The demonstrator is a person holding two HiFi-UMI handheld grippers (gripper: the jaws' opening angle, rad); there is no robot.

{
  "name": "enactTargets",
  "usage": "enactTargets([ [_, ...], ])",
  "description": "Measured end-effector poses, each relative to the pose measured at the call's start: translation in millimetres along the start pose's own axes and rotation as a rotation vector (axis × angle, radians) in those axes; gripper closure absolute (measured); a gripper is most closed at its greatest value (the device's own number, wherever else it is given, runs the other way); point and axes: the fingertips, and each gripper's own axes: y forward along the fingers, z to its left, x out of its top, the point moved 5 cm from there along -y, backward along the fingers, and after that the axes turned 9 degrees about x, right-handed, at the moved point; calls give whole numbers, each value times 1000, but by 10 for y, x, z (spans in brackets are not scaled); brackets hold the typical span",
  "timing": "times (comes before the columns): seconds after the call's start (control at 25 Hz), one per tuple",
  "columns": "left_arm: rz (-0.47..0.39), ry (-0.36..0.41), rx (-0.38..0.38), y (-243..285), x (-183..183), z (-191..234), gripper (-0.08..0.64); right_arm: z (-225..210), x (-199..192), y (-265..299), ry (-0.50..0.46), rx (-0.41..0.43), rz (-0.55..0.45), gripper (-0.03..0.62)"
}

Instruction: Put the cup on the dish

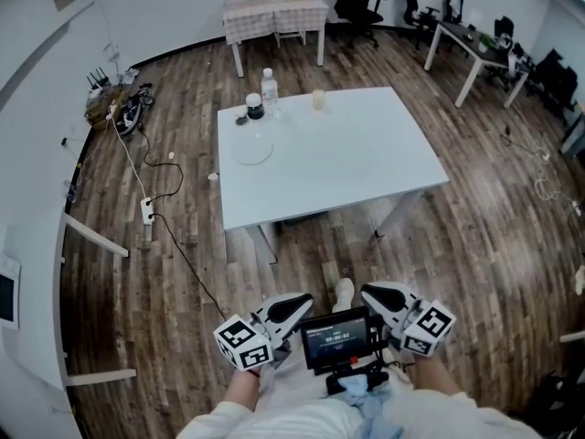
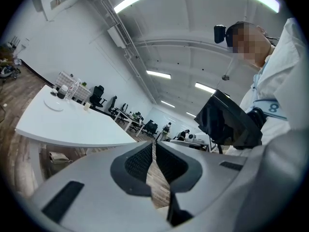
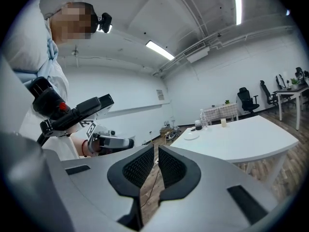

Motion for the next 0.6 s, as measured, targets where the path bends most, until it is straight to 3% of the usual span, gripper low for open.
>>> enactTargets([
  [0.36, 22, 13, 29, 709, 331, 437, 538, -953, 284, 281, -13, 60, -17, 558],
  [0.6, 54, 24, 15, 1347, 598, 779, 538, -1725, 489, 367, -5, 51, -51, 558],
])
